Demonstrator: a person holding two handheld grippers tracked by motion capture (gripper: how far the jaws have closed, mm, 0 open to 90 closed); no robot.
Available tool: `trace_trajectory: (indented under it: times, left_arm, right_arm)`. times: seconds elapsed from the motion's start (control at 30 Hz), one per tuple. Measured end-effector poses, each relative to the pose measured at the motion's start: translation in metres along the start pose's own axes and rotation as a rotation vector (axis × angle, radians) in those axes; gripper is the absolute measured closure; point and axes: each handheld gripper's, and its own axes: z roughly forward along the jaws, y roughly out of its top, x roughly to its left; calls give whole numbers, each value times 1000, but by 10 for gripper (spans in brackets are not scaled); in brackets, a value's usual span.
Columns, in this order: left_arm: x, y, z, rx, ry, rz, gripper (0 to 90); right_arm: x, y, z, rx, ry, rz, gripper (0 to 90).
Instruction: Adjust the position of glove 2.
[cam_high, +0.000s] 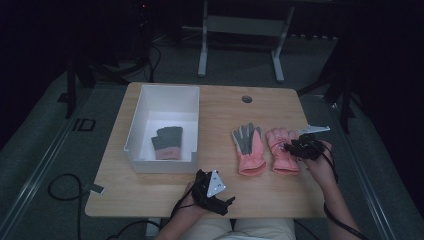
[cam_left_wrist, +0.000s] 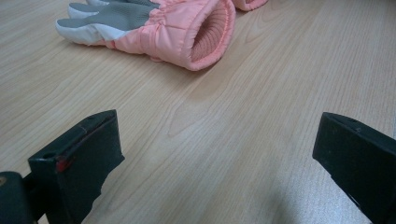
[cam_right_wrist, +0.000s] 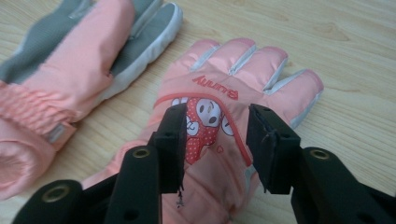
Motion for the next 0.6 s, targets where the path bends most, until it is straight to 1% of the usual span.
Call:
trace_trajectory:
  times: [0.1,0.17,0.27,0.37,0.4,0.53,0.6]
  left_arm:
    - [0,-1,-1,0,1,-2,9]
    - [1,0,-1,-3,1,-5,9]
    - [0,-1,-1,-3,0,-4,9]
    - [0,0,-1,2,-1,1,9]
    - [-1,0,-1,-4,-2,-1,9]
    - [0,-1,0,5,-4,2,9]
    - [-1,0,0,-3,-3,-1,9]
  right_arm:
    - [0,-4,8,21,-6,21,574]
    - [1,-7,12,27,-9,22,580]
    - [1,-8,16,38,-27,32,616]
    - [2,-11,21,47,-37,34,676]
    - [2,-11,22,43,-39,45,703]
    - [4,-13,24,32,-45,89,801]
    - [6,-13,24,26,-55,101,827]
